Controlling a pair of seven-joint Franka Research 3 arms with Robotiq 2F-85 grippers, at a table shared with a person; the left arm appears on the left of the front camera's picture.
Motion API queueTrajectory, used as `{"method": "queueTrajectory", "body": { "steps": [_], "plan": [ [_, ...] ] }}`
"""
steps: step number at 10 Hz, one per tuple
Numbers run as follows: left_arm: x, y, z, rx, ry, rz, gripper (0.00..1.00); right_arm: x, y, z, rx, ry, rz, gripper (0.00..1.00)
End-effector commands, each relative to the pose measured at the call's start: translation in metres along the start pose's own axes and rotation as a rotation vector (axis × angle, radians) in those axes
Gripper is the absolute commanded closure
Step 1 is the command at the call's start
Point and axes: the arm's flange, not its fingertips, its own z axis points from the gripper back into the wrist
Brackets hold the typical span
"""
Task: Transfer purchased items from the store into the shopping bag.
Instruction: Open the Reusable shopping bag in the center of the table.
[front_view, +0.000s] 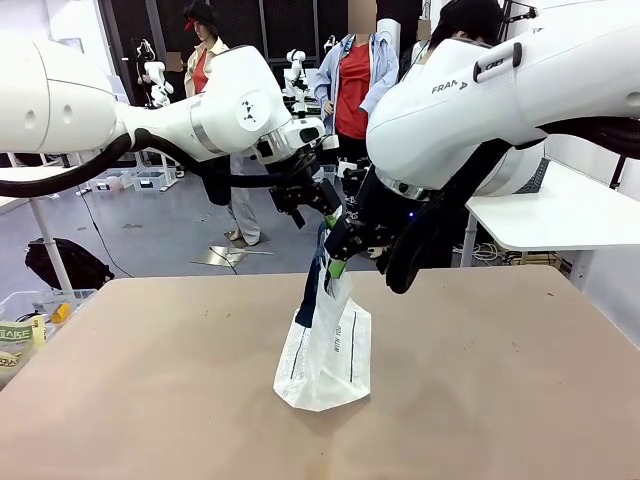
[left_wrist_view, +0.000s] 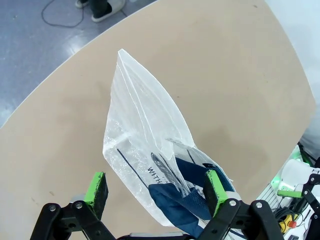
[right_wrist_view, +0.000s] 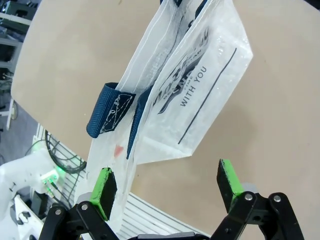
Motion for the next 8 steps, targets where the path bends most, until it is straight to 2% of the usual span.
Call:
{"method": "queueTrajectory", "body": {
  "steps": [1,2,6,7,8],
  "plan": [
    [0.0053,0.0021,0.0015,0.025,0.018,0.023,0.00,0.0083,0.0010,-0.0025,-0.015,0.017,0.008,0.03],
    [0.0050,0.0023,0.0006,0.030,0.015,0.018,0.07,0.0079,0.0008,-0.0030,-0.022,0.011,0.013,0.22],
    [0.0039,0.0029,-0.0008,0.033,0.022,0.025,0.86,0.0071,-0.0001,-0.0044,-0.023,0.016,0.007,0.96],
    [0.0037,0.0035,-0.0008,0.034,0.023,0.028,1.00,0.0073,-0.0011,-0.0044,-0.022,0.015,0.000,1.00],
    [0.0034,0.0041,-0.0013,0.033,0.025,0.029,1.00,0.0073,-0.0017,-0.0041,-0.020,0.015,-0.004,1.00]
  ]
}}
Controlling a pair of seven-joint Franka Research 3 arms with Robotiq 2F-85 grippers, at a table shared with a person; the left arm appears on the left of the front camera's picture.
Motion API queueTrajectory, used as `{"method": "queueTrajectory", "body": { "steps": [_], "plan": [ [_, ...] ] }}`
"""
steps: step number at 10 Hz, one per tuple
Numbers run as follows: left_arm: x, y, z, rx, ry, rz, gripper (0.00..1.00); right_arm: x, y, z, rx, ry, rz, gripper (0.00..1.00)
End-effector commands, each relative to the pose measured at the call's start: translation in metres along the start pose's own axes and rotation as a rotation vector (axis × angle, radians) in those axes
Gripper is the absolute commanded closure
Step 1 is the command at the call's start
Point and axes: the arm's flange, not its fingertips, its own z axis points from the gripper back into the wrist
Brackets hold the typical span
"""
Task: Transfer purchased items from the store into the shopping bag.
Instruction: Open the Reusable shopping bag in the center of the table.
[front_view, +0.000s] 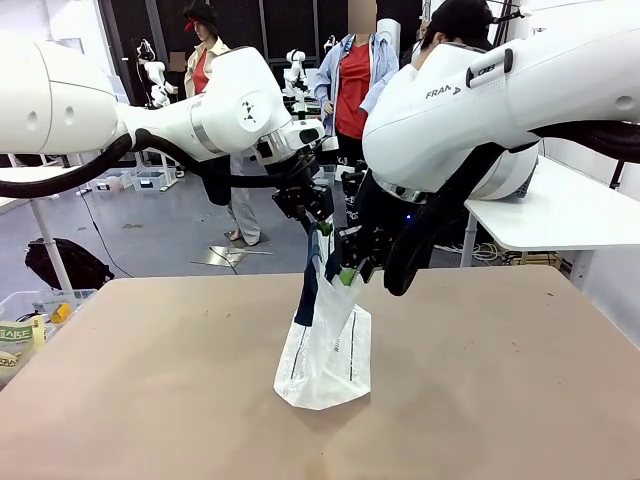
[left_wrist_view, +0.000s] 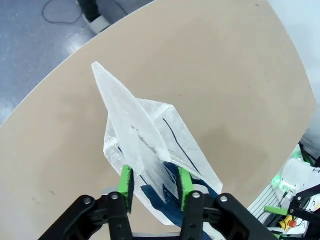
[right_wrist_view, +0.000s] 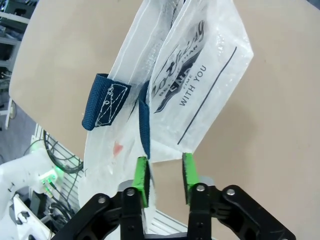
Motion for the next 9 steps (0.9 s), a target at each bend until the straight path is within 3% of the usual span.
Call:
{"method": "queueTrajectory", "body": {
  "steps": [1,6,9],
  "plan": [
    [0.003,0.002,0.000,0.031,0.017,0.028,1.00,0.006,-0.001,-0.001,-0.016,0.009,-0.008,1.00],
    [-0.009,0.011,0.009,0.056,0.014,0.044,1.00,0.004,-0.006,0.003,-0.061,-0.004,-0.053,1.00],
    [-0.045,0.037,0.035,0.126,0.044,0.090,1.00,0.001,-0.020,0.013,-0.127,-0.012,-0.141,1.00]
  ]
}}
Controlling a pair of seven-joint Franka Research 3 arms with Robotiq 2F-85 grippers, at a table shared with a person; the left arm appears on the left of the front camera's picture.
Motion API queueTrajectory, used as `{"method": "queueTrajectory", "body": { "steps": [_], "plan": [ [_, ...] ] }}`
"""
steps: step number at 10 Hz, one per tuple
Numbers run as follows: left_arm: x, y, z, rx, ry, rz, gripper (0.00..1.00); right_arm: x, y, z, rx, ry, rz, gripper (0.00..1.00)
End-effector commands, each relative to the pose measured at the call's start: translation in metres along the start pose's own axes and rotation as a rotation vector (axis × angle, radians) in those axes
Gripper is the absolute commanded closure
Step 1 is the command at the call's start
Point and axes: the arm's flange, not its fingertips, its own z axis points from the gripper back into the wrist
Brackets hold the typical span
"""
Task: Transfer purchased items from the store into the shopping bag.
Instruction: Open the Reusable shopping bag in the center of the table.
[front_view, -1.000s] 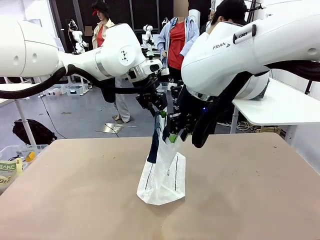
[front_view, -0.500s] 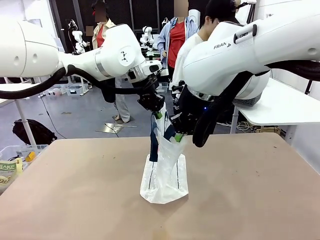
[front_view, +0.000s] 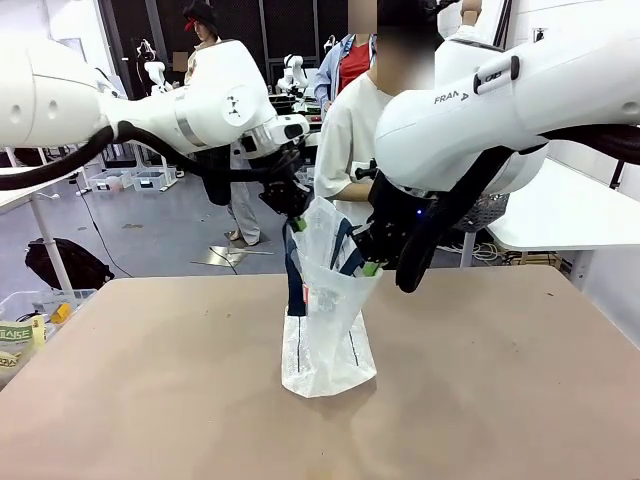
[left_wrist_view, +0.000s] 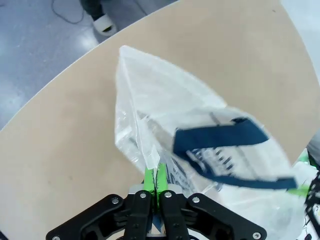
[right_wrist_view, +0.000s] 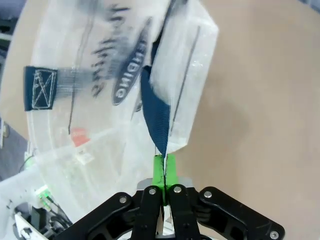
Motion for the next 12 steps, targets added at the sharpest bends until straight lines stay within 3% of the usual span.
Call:
{"method": "queueTrajectory", "body": {
  "steps": [1,4,7,12],
  "plan": [
    [-0.041,0.018,0.011,0.070,0.077,0.042,1.00,-0.004,-0.004,0.009,-0.059,-0.003,-0.078,1.00],
    [-0.096,0.067,0.037,0.140,0.077,0.141,1.00,-0.008,-0.031,0.022,-0.116,-0.010,-0.177,1.00],
    [-0.132,0.089,0.054,0.147,0.083,0.198,1.00,-0.011,-0.040,0.024,-0.149,0.001,-0.201,1.00],
    [-0.097,0.058,0.039,0.068,0.128,0.004,1.00,-0.013,0.013,0.002,-0.180,0.070,-0.079,1.00]
  ]
}}
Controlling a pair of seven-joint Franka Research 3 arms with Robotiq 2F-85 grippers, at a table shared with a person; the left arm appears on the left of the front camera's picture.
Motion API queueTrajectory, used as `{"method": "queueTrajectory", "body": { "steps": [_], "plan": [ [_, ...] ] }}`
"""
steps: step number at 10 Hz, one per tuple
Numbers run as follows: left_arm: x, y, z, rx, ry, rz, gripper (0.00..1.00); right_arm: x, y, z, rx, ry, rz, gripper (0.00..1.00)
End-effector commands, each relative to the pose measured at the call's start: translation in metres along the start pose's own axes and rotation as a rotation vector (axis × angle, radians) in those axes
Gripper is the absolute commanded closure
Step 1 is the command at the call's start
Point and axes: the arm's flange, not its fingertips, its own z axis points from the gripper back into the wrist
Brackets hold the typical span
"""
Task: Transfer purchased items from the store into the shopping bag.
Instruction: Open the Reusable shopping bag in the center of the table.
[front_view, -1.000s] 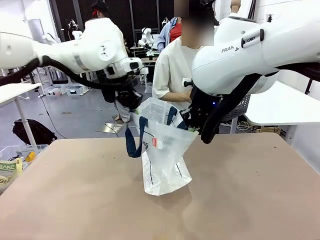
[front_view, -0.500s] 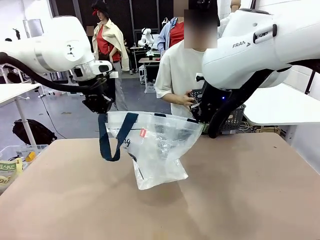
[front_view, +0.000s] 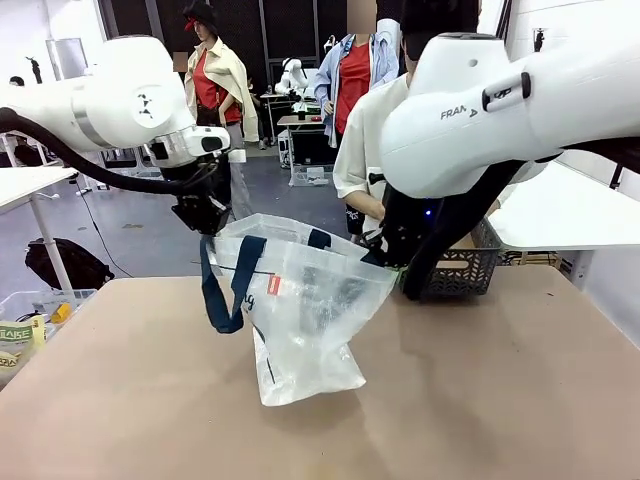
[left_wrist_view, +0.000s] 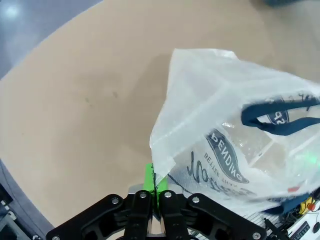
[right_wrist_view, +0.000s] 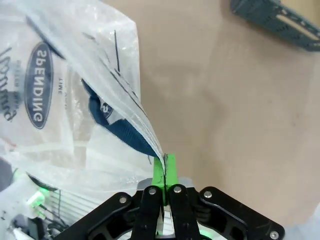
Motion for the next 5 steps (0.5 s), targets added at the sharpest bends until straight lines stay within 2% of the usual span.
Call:
{"method": "queueTrajectory", "body": {
  "steps": [1,4,5],
  "plan": [
    [0.019,-0.004,0.001,-0.022,0.020,-0.070,1.00,0.003,0.017,-0.003,-0.055,0.018,0.017,1.00],
    [0.028,-0.010,-0.006,-0.045,0.046,-0.108,1.00,0.002,0.025,-0.003,-0.051,0.002,0.038,1.00],
    [0.031,-0.012,-0.009,-0.056,0.044,-0.126,1.00,0.006,0.025,-0.005,-0.073,0.028,0.049,1.00]
  ]
}}
